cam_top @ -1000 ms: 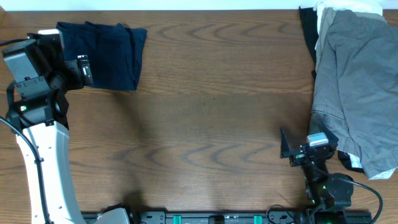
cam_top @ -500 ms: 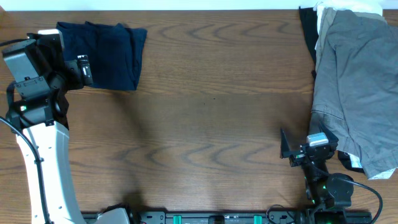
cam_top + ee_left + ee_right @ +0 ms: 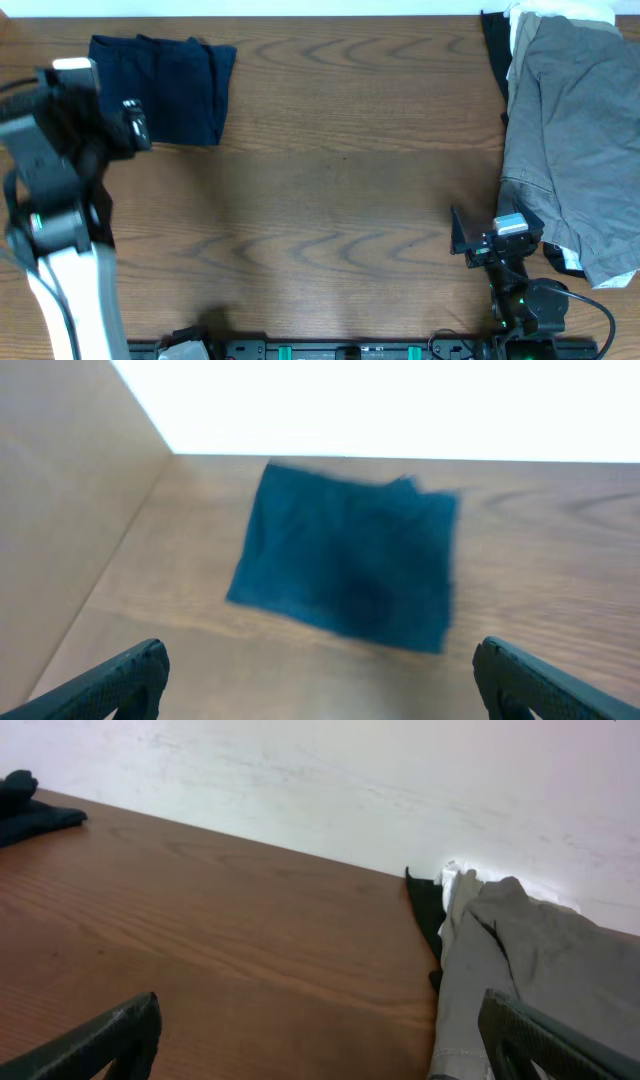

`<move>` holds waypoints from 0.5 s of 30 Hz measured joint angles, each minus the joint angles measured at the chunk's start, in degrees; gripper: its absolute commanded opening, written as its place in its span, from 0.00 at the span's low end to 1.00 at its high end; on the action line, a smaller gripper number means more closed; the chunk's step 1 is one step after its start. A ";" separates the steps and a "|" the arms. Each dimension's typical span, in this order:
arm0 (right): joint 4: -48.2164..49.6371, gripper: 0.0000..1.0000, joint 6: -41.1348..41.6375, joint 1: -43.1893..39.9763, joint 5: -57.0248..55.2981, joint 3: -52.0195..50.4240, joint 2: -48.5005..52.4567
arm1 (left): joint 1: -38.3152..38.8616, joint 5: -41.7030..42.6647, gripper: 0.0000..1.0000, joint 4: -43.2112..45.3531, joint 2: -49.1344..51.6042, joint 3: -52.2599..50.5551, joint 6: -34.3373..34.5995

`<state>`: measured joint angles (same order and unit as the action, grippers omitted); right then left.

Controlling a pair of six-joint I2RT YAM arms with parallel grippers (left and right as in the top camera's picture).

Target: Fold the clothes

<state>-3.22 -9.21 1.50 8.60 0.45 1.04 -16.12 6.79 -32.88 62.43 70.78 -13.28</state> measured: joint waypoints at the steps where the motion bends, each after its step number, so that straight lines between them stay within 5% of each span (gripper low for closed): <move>1: 0.00 0.99 -0.02 0.00 -0.02 0.00 0.02 | 1.01 0.61 0.98 0.50 -2.32 -1.46 0.00; 8: 0.00 0.99 -0.02 0.00 0.00 0.00 -0.02 | 11.58 3.17 0.98 24.17 -21.49 -28.89 0.68; 15: -0.02 0.99 0.00 0.00 0.07 0.00 -0.04 | 13.35 3.48 0.98 33.51 -38.53 -54.42 6.47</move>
<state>-3.25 -9.21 1.50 8.67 0.45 0.99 -2.76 10.26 0.62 23.90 16.36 -6.81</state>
